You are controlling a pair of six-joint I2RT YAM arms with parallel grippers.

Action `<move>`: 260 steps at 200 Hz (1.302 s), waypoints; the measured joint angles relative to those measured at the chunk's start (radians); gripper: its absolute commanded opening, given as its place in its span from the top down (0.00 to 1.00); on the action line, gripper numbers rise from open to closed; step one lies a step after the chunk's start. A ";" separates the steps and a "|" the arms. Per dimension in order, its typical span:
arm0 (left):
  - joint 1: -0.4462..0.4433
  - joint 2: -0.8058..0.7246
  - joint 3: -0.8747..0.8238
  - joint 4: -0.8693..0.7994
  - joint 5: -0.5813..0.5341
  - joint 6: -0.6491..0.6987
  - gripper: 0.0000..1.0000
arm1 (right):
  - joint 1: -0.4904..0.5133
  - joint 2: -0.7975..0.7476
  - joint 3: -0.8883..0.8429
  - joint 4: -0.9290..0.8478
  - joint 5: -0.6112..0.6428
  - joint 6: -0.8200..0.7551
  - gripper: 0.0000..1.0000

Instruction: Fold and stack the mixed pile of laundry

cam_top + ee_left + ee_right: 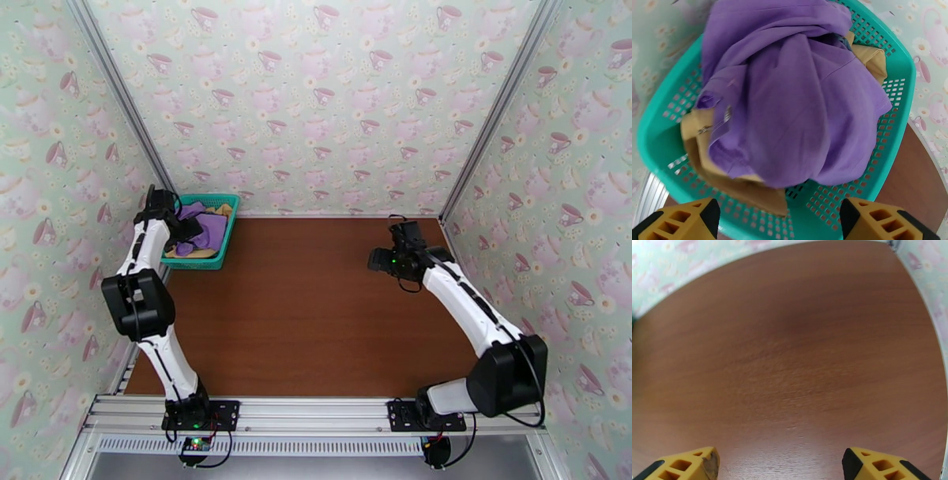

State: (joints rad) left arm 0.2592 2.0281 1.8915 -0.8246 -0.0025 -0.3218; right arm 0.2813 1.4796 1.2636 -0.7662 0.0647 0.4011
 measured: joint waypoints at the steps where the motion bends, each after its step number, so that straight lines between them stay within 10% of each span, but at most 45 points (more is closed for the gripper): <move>1: 0.000 0.003 0.003 0.003 0.000 0.000 0.14 | 0.001 0.002 0.000 0.002 0.000 0.000 0.14; 62: -0.003 0.133 0.039 0.100 0.007 0.029 0.20 | 0.059 0.096 0.013 0.043 -0.002 0.008 0.17; 153: -0.003 0.140 0.040 0.145 0.040 0.060 1.00 | 0.122 0.114 0.067 0.036 0.003 0.019 0.34; 260: -0.150 -0.146 0.424 -0.134 0.064 0.084 1.00 | 0.138 -0.092 0.031 0.019 0.044 0.022 0.35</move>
State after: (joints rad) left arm 0.1097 1.8824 2.3157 -0.9581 0.0620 -0.2382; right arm 0.4198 1.3876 1.2949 -0.7471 0.1085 0.4232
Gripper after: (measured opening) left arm 0.092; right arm 0.651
